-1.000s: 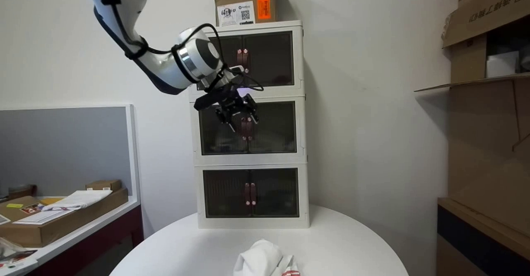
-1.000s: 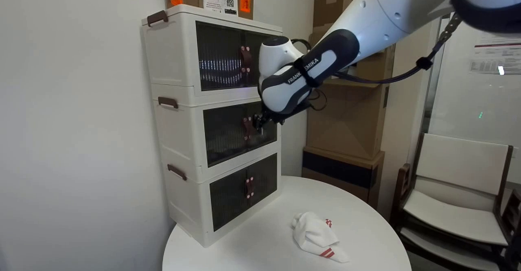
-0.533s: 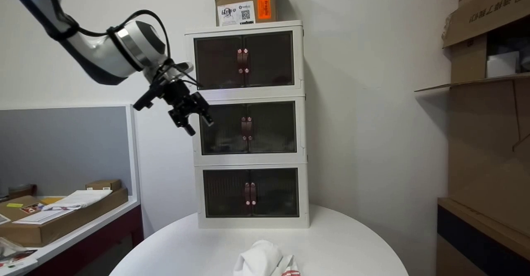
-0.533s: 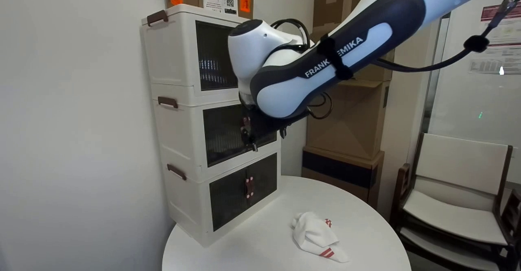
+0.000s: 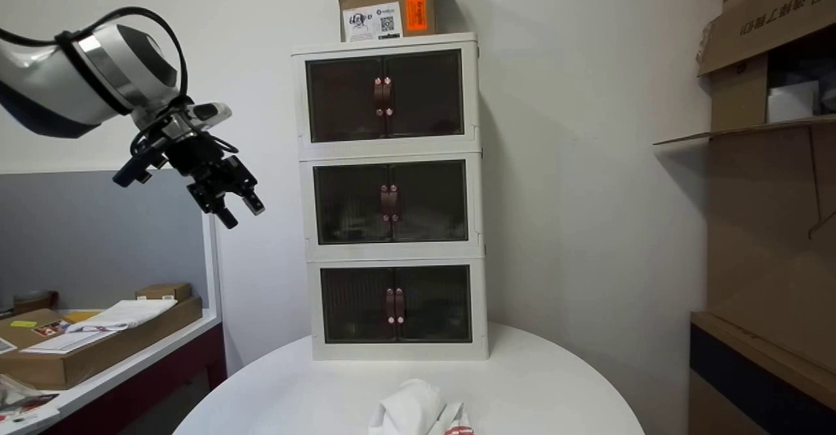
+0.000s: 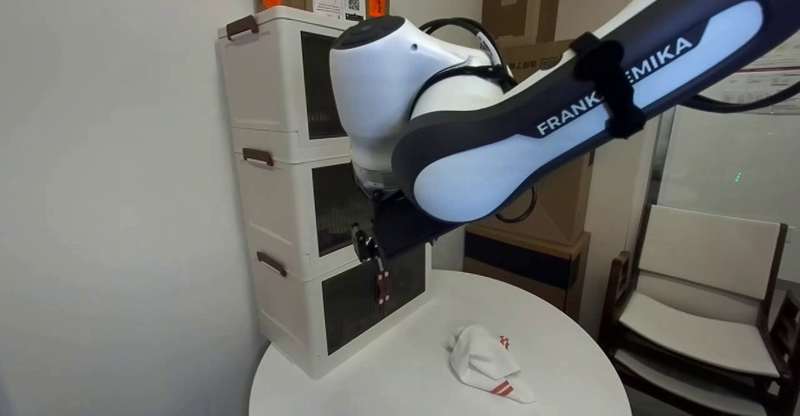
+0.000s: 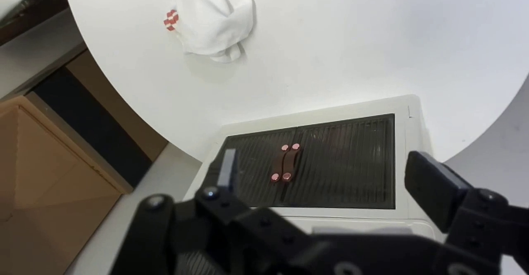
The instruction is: Close the middle left and right cabinet doors
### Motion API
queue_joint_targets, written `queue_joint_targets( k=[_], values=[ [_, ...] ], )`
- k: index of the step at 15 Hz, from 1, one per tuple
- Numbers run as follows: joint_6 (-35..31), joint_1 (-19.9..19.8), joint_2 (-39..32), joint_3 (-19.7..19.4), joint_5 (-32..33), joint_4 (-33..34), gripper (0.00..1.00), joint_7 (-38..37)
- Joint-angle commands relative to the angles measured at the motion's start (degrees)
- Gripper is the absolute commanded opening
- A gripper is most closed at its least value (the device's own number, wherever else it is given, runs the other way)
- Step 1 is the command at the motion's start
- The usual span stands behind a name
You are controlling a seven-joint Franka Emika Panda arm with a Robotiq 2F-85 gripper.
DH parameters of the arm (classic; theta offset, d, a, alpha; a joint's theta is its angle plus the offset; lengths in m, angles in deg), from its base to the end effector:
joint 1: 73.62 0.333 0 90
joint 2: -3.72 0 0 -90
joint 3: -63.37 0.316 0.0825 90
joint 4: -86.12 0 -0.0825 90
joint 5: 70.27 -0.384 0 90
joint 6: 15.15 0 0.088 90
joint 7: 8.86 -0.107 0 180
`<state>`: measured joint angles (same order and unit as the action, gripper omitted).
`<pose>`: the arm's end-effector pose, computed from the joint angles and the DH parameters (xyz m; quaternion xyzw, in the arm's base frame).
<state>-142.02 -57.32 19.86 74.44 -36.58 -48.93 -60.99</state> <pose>0.4267 0.2038 0.4555 0.9601 -0.0509 0.2170 0.1689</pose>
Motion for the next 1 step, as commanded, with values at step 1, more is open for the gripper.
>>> queue_joint_targets(
  k=[1],
  values=[
    [-0.33, -3.03, 0.19, 2.60, -0.95, -0.01, 1.00, 0.69]
  ],
)
